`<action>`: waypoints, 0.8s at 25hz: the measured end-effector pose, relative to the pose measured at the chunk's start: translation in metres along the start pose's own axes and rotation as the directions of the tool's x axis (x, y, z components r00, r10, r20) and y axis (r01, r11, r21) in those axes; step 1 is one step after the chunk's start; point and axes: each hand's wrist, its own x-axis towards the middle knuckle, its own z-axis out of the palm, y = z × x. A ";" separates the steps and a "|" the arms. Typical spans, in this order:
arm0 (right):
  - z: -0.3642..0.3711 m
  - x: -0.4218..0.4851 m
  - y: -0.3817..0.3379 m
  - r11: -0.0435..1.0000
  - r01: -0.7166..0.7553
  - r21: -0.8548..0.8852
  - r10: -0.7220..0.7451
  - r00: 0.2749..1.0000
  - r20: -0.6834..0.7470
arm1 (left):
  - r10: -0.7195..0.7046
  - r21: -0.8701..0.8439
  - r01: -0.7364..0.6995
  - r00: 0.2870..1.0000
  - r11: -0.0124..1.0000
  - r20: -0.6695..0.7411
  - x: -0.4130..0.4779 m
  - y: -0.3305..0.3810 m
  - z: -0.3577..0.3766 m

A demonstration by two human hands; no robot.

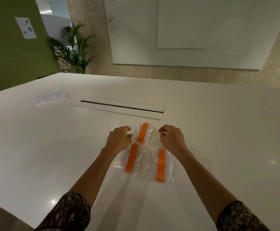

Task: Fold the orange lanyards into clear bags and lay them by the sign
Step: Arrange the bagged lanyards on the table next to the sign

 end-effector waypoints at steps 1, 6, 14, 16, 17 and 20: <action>0.005 0.005 -0.006 1.000 -0.023 -0.008 0.023 1.000 -0.003 | 0.022 0.003 -0.022 1.000 1.000 0.018 0.007 -0.005 -0.003; 0.025 0.027 -0.033 0.989 -0.124 -0.082 0.127 0.991 0.039 | 0.130 0.011 -0.131 0.990 0.991 0.063 0.041 -0.025 -0.014; 0.035 0.043 -0.049 0.957 -0.226 -0.182 0.244 0.967 0.080 | 0.119 -0.161 -0.082 0.964 0.984 0.239 0.070 -0.017 -0.007; 0.071 0.057 -0.076 0.904 -0.344 -0.254 0.361 0.932 0.022 | 0.136 -0.218 -0.057 0.918 0.974 0.371 0.109 -0.050 0.004; 0.070 0.055 -0.078 0.899 -0.357 -0.252 0.371 0.929 0.005 | 0.116 -0.254 -0.011 0.908 0.967 0.402 0.109 -0.049 0.007; 0.072 0.053 -0.070 0.890 -0.378 -0.257 0.388 0.922 -0.013 | 0.127 -0.385 0.063 0.885 0.921 0.448 0.102 -0.036 0.002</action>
